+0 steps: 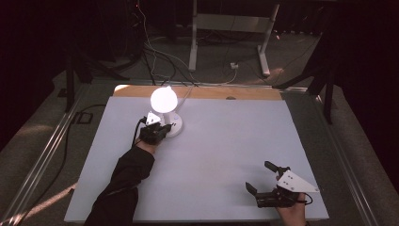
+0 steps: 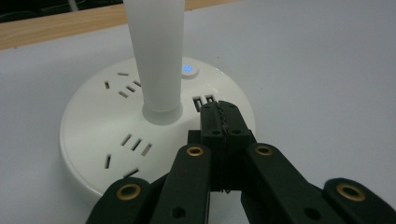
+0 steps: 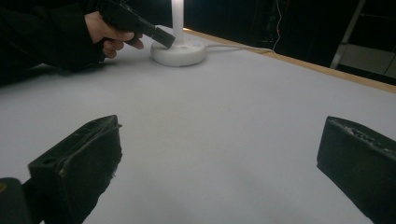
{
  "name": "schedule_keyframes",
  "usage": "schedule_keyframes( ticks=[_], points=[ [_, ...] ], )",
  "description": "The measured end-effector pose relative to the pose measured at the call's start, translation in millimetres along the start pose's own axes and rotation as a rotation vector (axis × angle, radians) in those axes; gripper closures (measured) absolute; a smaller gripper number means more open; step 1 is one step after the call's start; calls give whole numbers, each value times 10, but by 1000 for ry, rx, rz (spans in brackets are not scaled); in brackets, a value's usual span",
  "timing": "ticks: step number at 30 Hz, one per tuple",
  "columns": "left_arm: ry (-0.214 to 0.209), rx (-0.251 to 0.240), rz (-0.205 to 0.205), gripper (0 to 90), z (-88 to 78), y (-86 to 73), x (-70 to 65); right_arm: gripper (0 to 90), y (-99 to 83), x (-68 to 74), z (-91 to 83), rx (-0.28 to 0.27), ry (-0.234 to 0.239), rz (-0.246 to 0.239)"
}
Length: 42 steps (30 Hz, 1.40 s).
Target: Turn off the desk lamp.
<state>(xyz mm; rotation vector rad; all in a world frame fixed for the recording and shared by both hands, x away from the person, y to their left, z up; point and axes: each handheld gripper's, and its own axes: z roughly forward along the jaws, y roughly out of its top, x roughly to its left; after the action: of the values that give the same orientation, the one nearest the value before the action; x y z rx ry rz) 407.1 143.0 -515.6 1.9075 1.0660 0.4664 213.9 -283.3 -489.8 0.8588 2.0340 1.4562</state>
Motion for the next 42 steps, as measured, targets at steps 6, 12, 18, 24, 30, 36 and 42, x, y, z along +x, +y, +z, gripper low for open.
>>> schedule_keyframes(
  ticks=[6, 12, 18, 24, 30, 36, 42],
  points=[
    [6, -1, 22, 900, 15, 2, -41, 0, -2, 0, 3, 3, 0, 0],
    [10, 2, 41, 900, 46, 2, -80, 0, -1, 4, -3, 2, 0, -1],
    [18, 14, 25, 900, 36, 32, -50, 0, 0, -2, -6, -1, -1, 2],
    [9, -15, -3, 900, -73, 83, 13, 0, -1, -3, 0, 2, -1, 2],
    [-8, -16, -7, 867, -147, 151, -26, 0, 0, -2, 0, 1, -2, 1],
    [-34, -11, -7, 802, -237, 212, -64, 0, 1, -4, 0, 0, -1, 3],
    [-81, 17, -14, 648, -287, 236, -87, 0, 1, -3, 2, 2, 0, 3]
  ],
)
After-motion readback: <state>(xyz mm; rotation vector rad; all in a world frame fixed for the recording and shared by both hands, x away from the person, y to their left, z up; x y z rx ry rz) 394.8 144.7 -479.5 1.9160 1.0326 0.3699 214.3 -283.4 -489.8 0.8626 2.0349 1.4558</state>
